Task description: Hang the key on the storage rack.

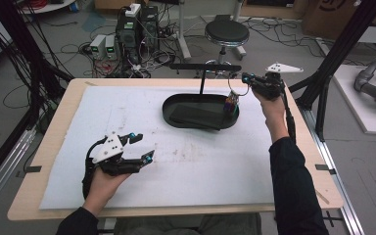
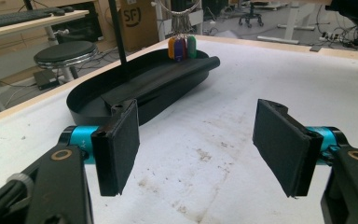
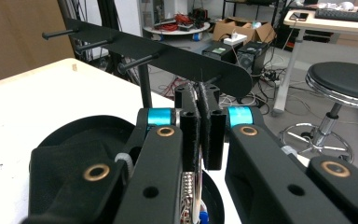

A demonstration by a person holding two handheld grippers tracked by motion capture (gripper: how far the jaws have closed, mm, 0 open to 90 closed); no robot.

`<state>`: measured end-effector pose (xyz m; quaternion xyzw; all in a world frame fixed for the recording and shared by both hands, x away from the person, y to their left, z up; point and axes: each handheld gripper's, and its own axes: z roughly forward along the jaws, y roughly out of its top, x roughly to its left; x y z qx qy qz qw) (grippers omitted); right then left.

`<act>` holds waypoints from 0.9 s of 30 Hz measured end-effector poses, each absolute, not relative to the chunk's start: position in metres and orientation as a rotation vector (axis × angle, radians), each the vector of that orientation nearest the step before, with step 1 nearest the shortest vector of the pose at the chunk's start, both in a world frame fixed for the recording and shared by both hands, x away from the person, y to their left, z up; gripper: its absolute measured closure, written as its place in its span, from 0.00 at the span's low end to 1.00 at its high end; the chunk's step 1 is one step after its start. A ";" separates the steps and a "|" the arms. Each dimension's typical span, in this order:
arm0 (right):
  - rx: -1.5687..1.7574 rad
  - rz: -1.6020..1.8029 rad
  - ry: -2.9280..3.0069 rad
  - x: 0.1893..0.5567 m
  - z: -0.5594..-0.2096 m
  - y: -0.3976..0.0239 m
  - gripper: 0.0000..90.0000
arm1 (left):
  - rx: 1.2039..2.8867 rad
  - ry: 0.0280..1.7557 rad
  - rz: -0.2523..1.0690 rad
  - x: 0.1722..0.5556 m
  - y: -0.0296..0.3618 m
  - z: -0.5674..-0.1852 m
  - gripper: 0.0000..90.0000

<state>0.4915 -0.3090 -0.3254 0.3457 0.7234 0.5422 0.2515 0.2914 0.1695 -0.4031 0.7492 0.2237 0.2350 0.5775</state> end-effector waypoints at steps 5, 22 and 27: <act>0.942 1.464 1.961 0.492 -0.326 -0.308 0.98 | 1.754 0.519 0.550 0.291 0.170 -0.403 0.35; 1.022 1.334 1.903 0.490 -0.326 -0.309 0.80 | 1.755 0.518 0.554 0.291 0.171 -0.403 0.35; 1.023 1.293 1.899 0.482 -0.320 -0.314 0.63 | 1.755 0.518 0.558 0.293 0.171 -0.402 0.35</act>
